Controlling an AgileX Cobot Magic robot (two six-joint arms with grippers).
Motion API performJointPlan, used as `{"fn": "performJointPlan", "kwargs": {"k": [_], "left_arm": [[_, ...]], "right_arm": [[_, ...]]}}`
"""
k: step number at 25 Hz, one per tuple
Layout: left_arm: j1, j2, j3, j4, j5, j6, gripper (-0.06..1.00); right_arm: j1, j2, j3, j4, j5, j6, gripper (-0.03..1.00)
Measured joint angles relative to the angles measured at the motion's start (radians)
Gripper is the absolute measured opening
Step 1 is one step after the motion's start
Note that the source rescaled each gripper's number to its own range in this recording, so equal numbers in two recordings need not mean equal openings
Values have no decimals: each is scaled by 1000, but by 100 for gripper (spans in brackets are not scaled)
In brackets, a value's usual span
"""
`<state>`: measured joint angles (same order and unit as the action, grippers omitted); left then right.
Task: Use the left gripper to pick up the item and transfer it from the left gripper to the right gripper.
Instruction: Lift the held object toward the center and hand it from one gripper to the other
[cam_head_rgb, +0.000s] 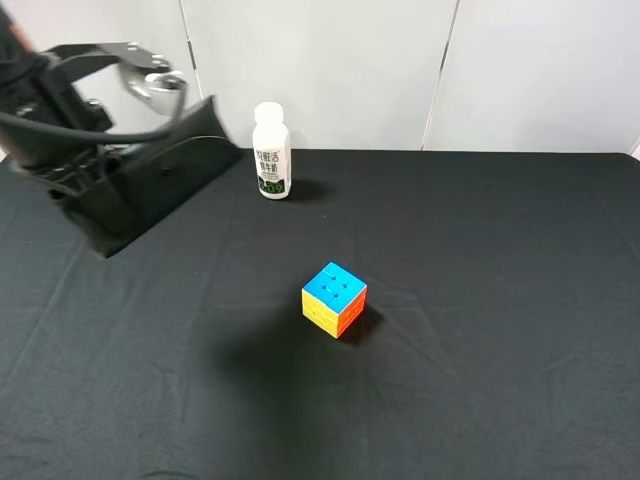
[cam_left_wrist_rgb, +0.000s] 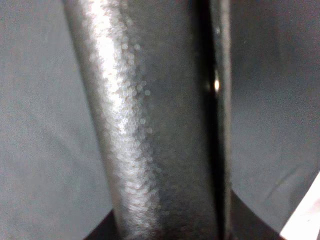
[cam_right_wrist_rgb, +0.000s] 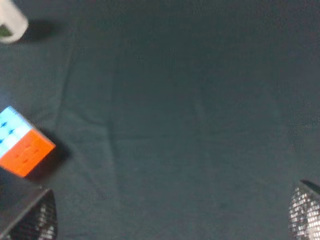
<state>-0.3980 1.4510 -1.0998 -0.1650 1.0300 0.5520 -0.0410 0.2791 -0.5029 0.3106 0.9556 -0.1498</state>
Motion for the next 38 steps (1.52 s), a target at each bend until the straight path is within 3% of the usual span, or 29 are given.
{"fn": "performJointPlan", "kwargs": {"k": [4, 9, 14, 22, 31, 38], "left_arm": [[-73, 46, -45, -2, -20, 57, 1], [-154, 82, -53, -2, -50, 134, 1], [-207, 88, -54, -21, -64, 221, 1], [-210, 88, -54, -77, -68, 427, 1], [-210, 88, -54, -79, -120, 717, 1], [-210, 88, -54, -79, -165, 819, 1]], "right_arm": [[20, 119, -2, 188, -109, -164, 100], [134, 262, -3, 375, -241, -445, 100], [294, 420, -5, 472, -378, -675, 100], [504, 637, -10, 633, -566, -959, 100], [561, 807, -181, 683, -531, -1065, 100], [561, 889, -257, 758, -423, -1168, 100]]}}
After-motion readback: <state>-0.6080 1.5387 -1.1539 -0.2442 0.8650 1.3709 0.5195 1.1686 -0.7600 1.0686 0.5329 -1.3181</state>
